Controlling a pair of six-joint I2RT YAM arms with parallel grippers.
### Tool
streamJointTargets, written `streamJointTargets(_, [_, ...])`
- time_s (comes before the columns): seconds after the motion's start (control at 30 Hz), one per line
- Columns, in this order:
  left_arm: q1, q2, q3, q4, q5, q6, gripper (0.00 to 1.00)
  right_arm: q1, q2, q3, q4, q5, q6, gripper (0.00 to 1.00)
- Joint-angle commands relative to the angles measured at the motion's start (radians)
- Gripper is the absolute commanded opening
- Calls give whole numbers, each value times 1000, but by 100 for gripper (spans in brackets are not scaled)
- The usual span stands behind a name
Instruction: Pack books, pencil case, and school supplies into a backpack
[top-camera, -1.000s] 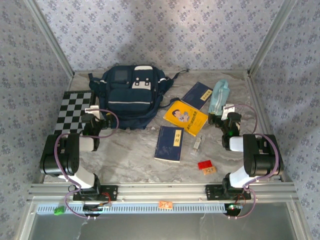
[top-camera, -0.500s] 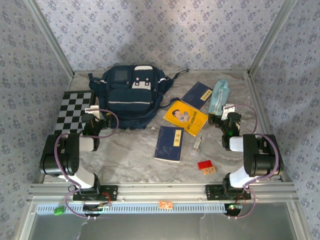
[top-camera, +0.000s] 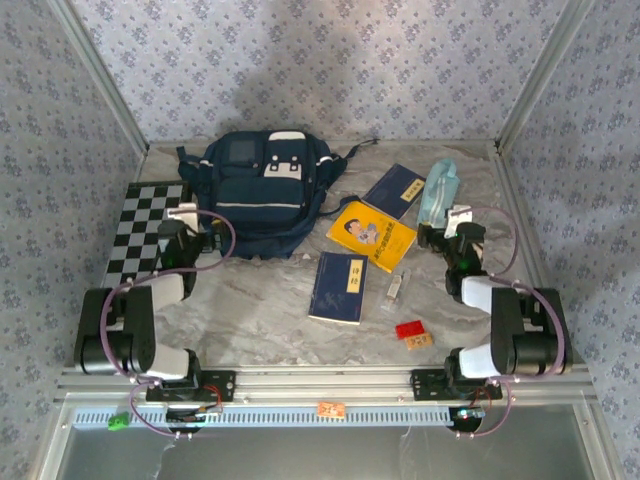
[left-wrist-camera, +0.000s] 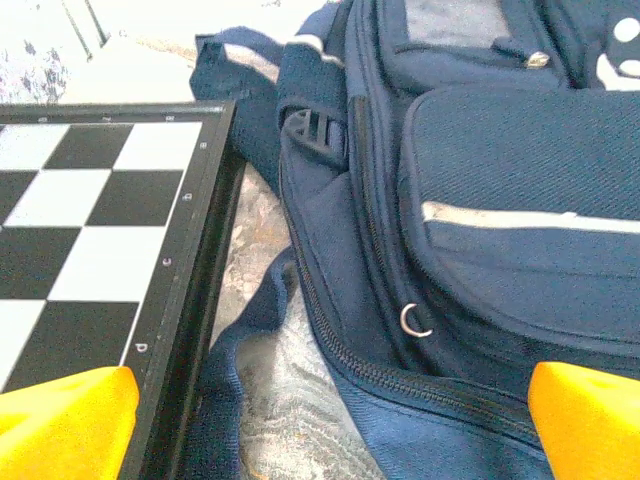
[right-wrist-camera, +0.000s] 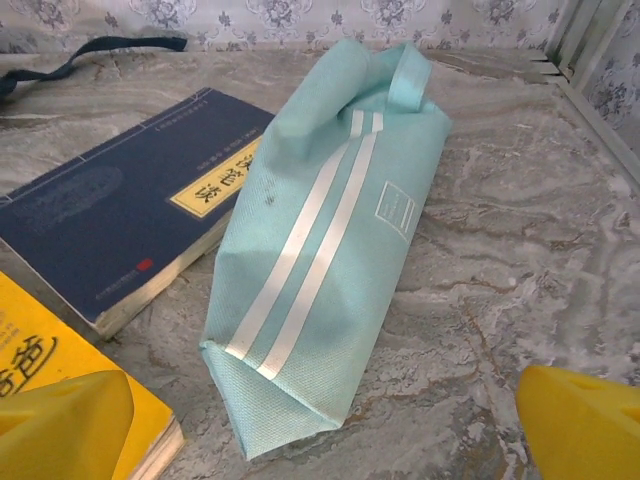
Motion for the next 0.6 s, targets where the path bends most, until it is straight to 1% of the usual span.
streamJointTargets(0.0, [-3,-90,21,-119,36,-22,100,-15,-89,60,-184,-23,56,100])
streamJointTargets(0.1, [-3,-188,36,-233,49,-79,100,-33,-175,75,-268,-70,124,100])
streamJointTargets(0.2, [-2,-289,52,-324,54,-160,100,-61,-270,114,-429,-54,309,100])
streamJointTargets(0.27, [-2,-356,58,-373,53,-257,100,-87,-317,145,-587,-31,461,100])
streamJointTargets(0.3, [0,-384,71,-441,41,-332,100,-100,-328,142,-624,-60,511,100])
streamJointTargets(0.33, [-1,-410,90,-528,22,-414,100,-126,-337,123,-622,-133,553,100])
streamJointTargets(0.4, [-1,-446,78,-551,30,-486,100,-174,-341,98,-595,-253,588,100])
streamJointTargets(0.43, [0,-465,55,-545,32,-526,100,-174,-344,100,-608,-279,594,100])
streamJointTargets(0.47, [3,-481,37,-538,32,-581,100,-161,-349,110,-648,-266,600,100])
streamJointTargets(0.5, [10,-489,29,-539,61,-607,100,-143,-353,124,-688,-248,602,100])
streamJointTargets(0.57, [13,-490,46,-588,114,-631,100,-89,-353,154,-746,-263,595,100])
